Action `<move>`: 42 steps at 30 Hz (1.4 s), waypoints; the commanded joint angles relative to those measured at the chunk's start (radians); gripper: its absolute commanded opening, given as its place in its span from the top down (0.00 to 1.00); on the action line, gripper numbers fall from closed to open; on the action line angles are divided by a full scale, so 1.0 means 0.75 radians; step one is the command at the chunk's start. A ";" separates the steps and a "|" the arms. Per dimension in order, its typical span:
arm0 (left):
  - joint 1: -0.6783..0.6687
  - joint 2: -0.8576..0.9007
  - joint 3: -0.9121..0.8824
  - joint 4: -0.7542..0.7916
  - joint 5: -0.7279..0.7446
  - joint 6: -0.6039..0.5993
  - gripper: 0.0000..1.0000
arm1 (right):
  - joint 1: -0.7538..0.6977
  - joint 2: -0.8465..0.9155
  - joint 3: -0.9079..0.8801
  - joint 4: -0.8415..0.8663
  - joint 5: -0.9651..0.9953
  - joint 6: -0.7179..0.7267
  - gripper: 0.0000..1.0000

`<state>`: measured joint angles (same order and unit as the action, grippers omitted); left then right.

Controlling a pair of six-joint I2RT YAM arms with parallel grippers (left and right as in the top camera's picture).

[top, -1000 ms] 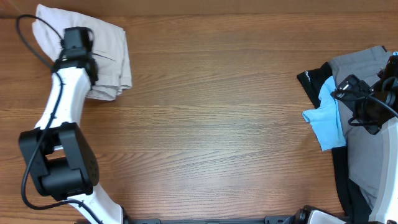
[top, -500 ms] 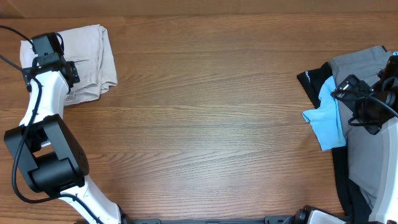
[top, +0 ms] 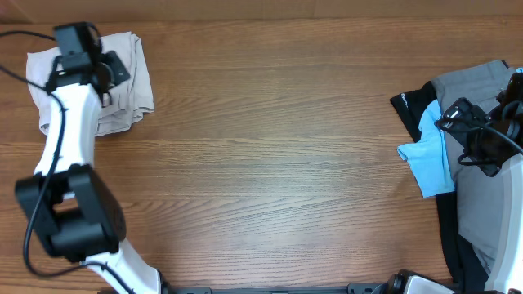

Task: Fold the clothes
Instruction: 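Drag the folded shorts with the left gripper to the table's upper-left corner, then release the left gripper and lift it off the shorts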

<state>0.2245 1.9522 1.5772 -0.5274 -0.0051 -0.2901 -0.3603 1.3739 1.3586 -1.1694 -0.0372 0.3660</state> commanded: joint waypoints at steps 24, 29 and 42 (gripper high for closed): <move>0.023 0.312 -0.015 -0.308 -0.217 -0.038 0.96 | -0.005 -0.004 0.001 0.006 0.002 0.000 0.00; 0.078 0.312 -0.017 -0.344 -0.217 -0.037 0.96 | -0.005 -0.004 0.001 0.006 0.002 0.000 0.00; 0.083 0.277 -0.013 -0.400 -0.003 0.008 0.96 | -0.005 -0.004 0.001 0.006 0.002 0.000 0.00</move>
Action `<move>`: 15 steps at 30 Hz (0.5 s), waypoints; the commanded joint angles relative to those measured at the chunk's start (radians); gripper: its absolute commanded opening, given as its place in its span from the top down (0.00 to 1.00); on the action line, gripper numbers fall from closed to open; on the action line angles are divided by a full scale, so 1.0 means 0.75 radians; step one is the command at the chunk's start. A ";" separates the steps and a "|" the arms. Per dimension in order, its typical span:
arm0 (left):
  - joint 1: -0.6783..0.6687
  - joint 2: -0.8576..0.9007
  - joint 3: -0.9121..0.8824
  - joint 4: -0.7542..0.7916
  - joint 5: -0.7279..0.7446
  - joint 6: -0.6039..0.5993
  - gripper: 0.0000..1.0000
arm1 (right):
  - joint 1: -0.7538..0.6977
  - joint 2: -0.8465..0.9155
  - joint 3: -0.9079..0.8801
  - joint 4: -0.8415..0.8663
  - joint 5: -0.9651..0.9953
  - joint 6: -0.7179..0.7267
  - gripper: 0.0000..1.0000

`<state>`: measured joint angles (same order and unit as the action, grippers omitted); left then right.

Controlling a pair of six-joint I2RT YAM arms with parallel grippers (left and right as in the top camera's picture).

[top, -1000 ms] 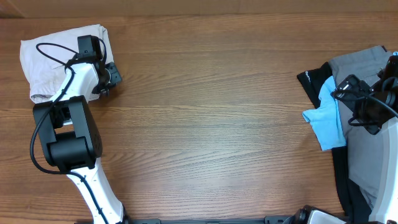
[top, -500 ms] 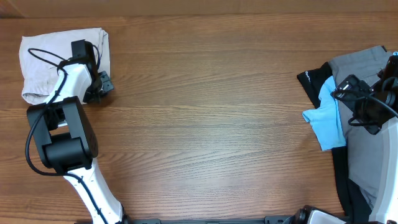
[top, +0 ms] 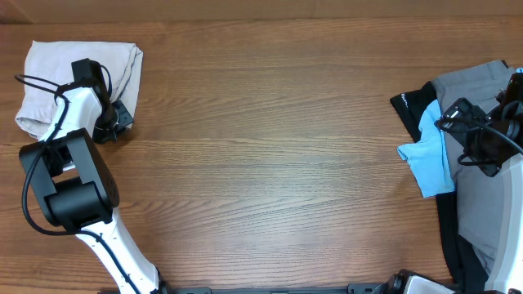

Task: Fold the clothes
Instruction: 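Release the left gripper and lift it off the shorts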

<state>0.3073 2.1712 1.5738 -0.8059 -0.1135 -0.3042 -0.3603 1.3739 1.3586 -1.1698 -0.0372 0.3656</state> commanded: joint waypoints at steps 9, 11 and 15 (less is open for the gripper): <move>-0.211 -0.348 -0.009 -0.053 0.188 -0.021 0.96 | -0.005 -0.004 0.001 0.006 0.002 0.001 0.00; -0.241 -0.408 -0.009 -0.070 0.187 -0.024 0.92 | -0.005 -0.004 0.001 0.006 0.002 0.001 0.00; -0.261 -0.465 -0.009 -0.107 0.187 -0.025 0.24 | -0.005 -0.004 0.001 0.006 0.002 0.001 0.00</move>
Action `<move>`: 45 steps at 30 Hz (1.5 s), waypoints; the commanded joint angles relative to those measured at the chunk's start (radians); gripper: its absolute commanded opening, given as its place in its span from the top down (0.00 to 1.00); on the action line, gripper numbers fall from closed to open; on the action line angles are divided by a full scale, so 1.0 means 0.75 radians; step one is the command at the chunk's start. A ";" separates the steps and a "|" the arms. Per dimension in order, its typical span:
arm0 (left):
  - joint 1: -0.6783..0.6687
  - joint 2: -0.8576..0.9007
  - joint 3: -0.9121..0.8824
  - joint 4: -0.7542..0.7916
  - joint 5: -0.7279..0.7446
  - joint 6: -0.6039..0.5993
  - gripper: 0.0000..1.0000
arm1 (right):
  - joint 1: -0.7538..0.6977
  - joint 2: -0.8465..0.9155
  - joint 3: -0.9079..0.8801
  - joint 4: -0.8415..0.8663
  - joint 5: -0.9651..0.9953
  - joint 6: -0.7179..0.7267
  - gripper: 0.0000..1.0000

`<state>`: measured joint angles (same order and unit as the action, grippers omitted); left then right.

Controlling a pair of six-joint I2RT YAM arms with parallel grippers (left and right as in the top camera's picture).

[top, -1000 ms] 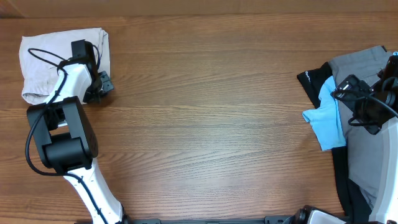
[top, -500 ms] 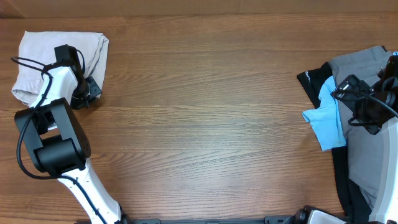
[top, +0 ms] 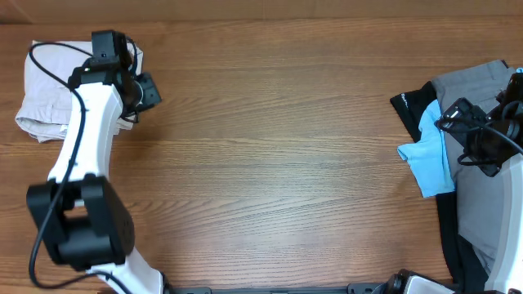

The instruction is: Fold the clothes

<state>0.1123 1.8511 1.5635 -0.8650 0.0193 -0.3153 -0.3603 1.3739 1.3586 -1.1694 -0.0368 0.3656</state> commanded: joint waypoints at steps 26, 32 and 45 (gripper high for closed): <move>-0.001 -0.035 0.005 -0.072 0.009 -0.009 0.00 | -0.005 -0.004 0.001 0.006 0.002 0.001 0.00; -0.001 -0.035 0.005 -0.072 0.010 -0.009 0.00 | -0.005 -0.004 0.001 0.006 0.001 0.001 0.00; -0.001 -0.035 0.005 -0.072 0.009 -0.009 0.00 | 0.037 -0.279 -0.005 0.006 0.002 0.001 0.00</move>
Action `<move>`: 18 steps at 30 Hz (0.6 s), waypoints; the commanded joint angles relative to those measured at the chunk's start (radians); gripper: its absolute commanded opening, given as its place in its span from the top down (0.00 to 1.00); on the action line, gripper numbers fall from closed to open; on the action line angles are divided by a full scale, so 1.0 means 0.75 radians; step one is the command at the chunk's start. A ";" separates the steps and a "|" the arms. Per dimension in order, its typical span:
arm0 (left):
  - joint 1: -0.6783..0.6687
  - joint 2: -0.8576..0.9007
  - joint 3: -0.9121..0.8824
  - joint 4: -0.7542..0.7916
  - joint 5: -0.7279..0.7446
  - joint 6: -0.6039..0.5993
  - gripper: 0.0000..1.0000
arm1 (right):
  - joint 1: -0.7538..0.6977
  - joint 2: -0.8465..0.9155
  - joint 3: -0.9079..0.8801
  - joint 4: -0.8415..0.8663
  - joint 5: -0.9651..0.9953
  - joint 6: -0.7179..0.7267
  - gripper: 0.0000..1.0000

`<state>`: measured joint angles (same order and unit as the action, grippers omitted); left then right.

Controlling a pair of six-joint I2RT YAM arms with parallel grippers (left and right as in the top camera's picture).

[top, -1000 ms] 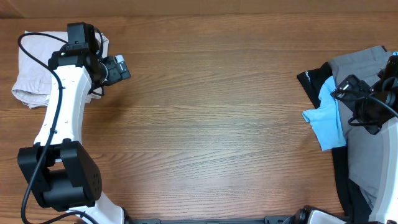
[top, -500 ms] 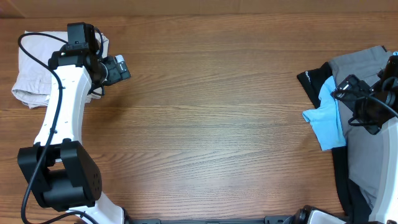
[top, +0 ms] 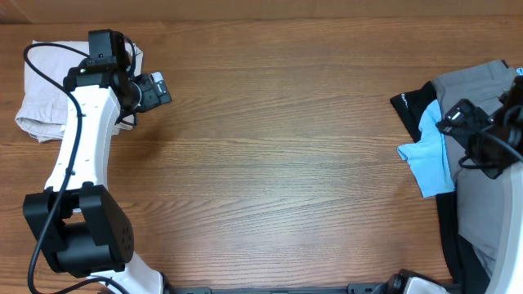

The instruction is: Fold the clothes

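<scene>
A folded beige garment (top: 45, 90) lies at the table's far left corner. My left gripper (top: 157, 88) hovers just right of it, pointing right, apart from the cloth and seemingly open with nothing in it. At the right edge sits a pile of unfolded clothes: a grey piece (top: 478, 196), a black one (top: 413, 106) and a light blue one (top: 429, 159). My right gripper (top: 458, 121) rests over that pile near the blue cloth; its fingers are too dark to read.
The wooden table (top: 278, 163) spreads between the two arms. My left arm (top: 78, 171) runs from the near left corner up along the table's left side. Cables (top: 490, 147) trail over the pile on the right.
My left gripper has shifted slightly to the right, farther from the beige garment. The right arm has moved a little toward the right edge. The clothes lie as before.
My left gripper first sat on top of the beige folded garment. Then it was lower, at the garment's near right edge, and the garment lay farther left. After that it stood off the cloth's right side, where it remains. The right pile stayed unchanged.
</scene>
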<state>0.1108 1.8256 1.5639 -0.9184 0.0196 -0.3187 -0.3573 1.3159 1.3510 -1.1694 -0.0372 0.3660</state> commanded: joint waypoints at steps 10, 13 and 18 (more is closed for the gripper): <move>0.001 -0.001 0.004 -0.001 0.009 -0.004 0.00 | 0.314 -0.807 0.005 0.005 0.002 0.000 0.00; 0.001 -0.001 0.004 -0.001 0.009 -0.004 0.00 | 0.417 -0.959 0.005 0.005 0.002 0.000 0.00; 0.001 -0.001 0.004 -0.001 0.009 -0.004 0.00 | 0.553 -1.189 0.005 -0.001 0.002 0.000 0.00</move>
<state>0.1108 1.8256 1.5639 -0.9195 0.0196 -0.3187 0.0113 0.5056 1.3479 -1.1702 -0.0387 0.3660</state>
